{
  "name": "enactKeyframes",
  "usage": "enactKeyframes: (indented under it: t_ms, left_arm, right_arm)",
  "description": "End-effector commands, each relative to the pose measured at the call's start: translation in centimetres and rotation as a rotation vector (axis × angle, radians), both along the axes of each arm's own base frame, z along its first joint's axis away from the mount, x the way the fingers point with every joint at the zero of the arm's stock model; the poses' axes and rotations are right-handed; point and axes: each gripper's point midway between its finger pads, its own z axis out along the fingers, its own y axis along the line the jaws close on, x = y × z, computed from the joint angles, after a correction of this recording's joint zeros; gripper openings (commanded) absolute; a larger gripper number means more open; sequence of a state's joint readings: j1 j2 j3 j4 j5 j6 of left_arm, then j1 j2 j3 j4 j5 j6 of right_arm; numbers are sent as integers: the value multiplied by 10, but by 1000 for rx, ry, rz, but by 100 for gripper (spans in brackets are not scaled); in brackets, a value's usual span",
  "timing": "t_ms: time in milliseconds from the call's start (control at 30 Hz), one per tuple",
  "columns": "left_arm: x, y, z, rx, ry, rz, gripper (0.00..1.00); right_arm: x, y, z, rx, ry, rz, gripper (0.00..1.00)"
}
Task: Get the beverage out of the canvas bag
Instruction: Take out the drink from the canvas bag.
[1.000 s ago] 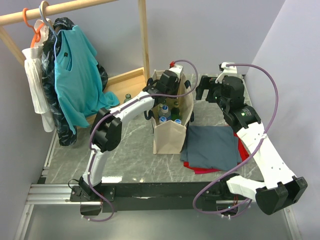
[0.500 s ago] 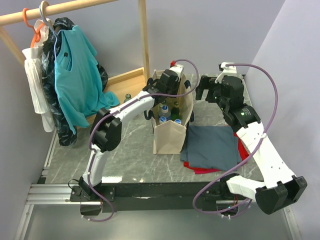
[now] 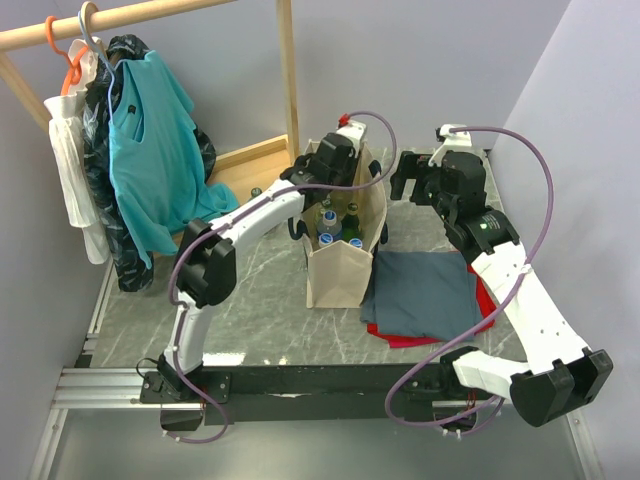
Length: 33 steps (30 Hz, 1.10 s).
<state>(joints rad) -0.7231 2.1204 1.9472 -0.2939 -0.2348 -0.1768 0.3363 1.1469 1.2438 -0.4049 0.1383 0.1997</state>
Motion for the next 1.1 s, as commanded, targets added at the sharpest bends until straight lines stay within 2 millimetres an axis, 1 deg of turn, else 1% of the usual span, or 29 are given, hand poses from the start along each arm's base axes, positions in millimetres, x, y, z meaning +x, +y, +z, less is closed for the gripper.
enactKeyframes:
  t_ms: [0,167,200,267,300,367,400,433,467,533,600,700,767,867,967,1067]
  left_arm:
    - [-3,11,171,-241,-318,32,1]
    - [-9,17,184,-262,-330,36,1]
    - [-10,17,183,-263,-329,35,1]
    - [-14,21,192,-278,-342,41,1]
    - [-14,22,190,-278,-342,44,1]
    - [-18,27,198,-293,-357,52,1]
    - [-19,28,196,-295,-354,55,1]
    - [-22,30,203,-309,-365,52,1]
    - [-23,32,205,-312,-367,56,1]
    - [-26,34,208,-318,-369,56,1]
    - [-27,35,207,-320,-365,59,1]
    - [-31,39,212,-328,-372,56,1]
    - [-33,39,212,-324,-368,54,1]
    - [-35,39,218,-330,-372,47,1]
    - [-35,38,217,-321,-365,40,1]
    - [-38,40,223,-321,-365,35,1]
  right_arm:
    - [2,0,30,17,-75,-1,100]
    - [3,2,30,20,-74,5,100]
    - [2,2,30,21,-74,6,100]
    - [3,2,30,21,-74,6,100]
    - [3,3,30,20,-74,10,100]
    - [3,3,30,23,-74,10,100]
    - [3,3,29,23,-72,12,100]
    - [2,3,29,23,-71,13,100]
    - [3,3,28,24,-69,11,100]
    - [3,4,28,24,-69,14,100]
    - [4,3,28,25,-67,12,100]
    - [3,5,28,30,-64,19,100]
    - [3,5,28,31,-64,20,100]
    - [2,7,29,34,-63,25,100]
    - [2,7,27,34,-60,27,100]
    - [2,8,29,37,-62,31,100]
